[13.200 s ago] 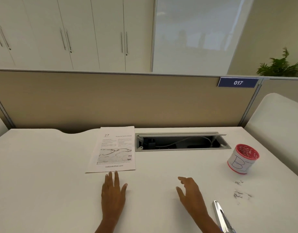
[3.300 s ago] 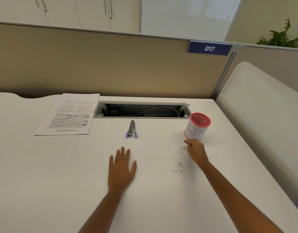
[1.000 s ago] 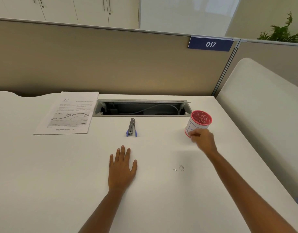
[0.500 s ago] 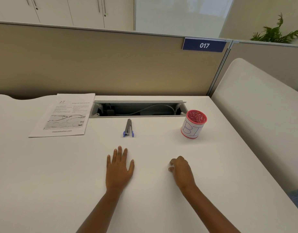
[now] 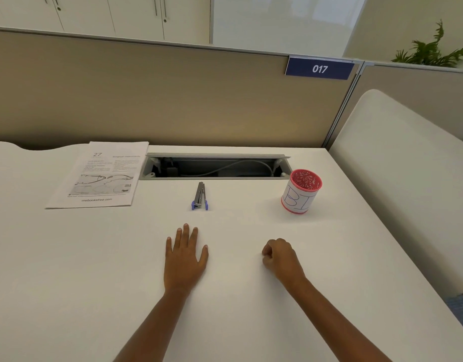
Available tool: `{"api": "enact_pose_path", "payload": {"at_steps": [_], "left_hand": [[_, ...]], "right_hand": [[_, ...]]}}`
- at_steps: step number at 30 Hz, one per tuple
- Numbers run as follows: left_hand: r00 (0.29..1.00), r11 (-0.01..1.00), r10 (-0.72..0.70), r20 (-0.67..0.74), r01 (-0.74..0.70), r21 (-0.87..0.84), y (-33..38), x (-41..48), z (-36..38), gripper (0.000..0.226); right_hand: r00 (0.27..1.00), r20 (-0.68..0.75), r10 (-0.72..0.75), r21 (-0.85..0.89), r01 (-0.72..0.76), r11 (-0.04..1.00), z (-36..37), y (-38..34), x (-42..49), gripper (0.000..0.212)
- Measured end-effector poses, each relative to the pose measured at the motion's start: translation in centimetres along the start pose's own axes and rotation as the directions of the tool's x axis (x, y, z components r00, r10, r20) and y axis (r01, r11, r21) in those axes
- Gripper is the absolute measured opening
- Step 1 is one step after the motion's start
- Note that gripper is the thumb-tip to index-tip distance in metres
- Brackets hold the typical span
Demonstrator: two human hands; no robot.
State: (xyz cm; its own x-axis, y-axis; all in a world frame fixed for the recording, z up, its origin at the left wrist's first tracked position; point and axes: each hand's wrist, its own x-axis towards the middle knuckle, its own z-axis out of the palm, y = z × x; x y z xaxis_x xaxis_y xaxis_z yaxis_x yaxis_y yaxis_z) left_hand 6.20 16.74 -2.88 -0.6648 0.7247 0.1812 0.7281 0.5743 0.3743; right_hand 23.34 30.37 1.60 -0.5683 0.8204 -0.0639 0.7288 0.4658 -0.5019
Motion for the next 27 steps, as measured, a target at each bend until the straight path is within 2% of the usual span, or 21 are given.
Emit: {"api": "enact_pose_path", "payload": {"at_steps": [3, 6, 9, 10, 12, 14, 17, 20, 23, 27], "left_hand": [[1.0, 1.0, -0.004, 0.004, 0.004, 0.006, -0.1, 0.1, 0.0, 0.077], [1.0, 1.0, -0.011, 0.027, 0.011, 0.028, -0.1, 0.1, -0.1, 0.072], [0.998, 0.999, -0.021, 0.051, 0.019, 0.043, -0.1, 0.0, -0.2, 0.065], [0.998, 0.999, -0.024, 0.053, 0.022, 0.042, -0.1, 0.0, -0.2, 0.064], [0.998, 0.999, -0.022, 0.059, 0.019, 0.048, -0.1, 0.1, -0.3, 0.063], [0.999, 0.998, -0.013, 0.052, 0.01, 0.063, -0.1, 0.1, -0.3, 0.062], [0.999, 0.999, -0.012, 0.042, 0.01, 0.039, -0.2, -0.1, -0.2, 0.069], [1.0, 1.0, 0.003, -0.012, -0.002, 0.028, -0.2, 0.0, 0.0, 0.075], [1.0, 1.0, 0.014, -0.011, -0.014, 0.016, -0.1, 0.0, 0.0, 0.078], [1.0, 0.999, -0.003, 0.024, 0.002, 0.04, -0.1, 0.1, -0.2, 0.071]], "right_hand": [[0.992, 0.066, 0.108, 0.286, -0.122, 0.95, -1.2, 0.4, 0.6, 0.012], [0.966, 0.14, 0.215, 0.516, -0.257, 0.817, -2.6, 1.4, 1.6, 0.025], [0.962, 0.093, 0.256, 0.659, -0.252, 0.709, -5.0, 1.8, 3.5, 0.009], [0.963, 0.037, 0.268, 0.673, -0.222, 0.705, -6.0, 1.8, 4.4, 0.013], [0.953, -0.131, 0.274, 0.623, -0.135, 0.77, -8.2, 1.4, 6.1, 0.022], [0.916, -0.315, 0.248, 0.504, -0.06, 0.862, -10.5, 0.5, 7.5, 0.02], [0.859, -0.467, 0.208, 0.399, -0.005, 0.917, -12.9, -0.8, 9.3, 0.02], [0.841, -0.496, 0.217, 0.365, -0.025, 0.931, -13.8, -0.6, 10.9, 0.023], [0.855, -0.454, 0.25, 0.352, -0.086, 0.932, -13.9, -0.1, 11.8, 0.025], [0.863, -0.445, 0.238, 0.378, -0.06, 0.924, -13.2, -0.1, 11.1, 0.026]]}}
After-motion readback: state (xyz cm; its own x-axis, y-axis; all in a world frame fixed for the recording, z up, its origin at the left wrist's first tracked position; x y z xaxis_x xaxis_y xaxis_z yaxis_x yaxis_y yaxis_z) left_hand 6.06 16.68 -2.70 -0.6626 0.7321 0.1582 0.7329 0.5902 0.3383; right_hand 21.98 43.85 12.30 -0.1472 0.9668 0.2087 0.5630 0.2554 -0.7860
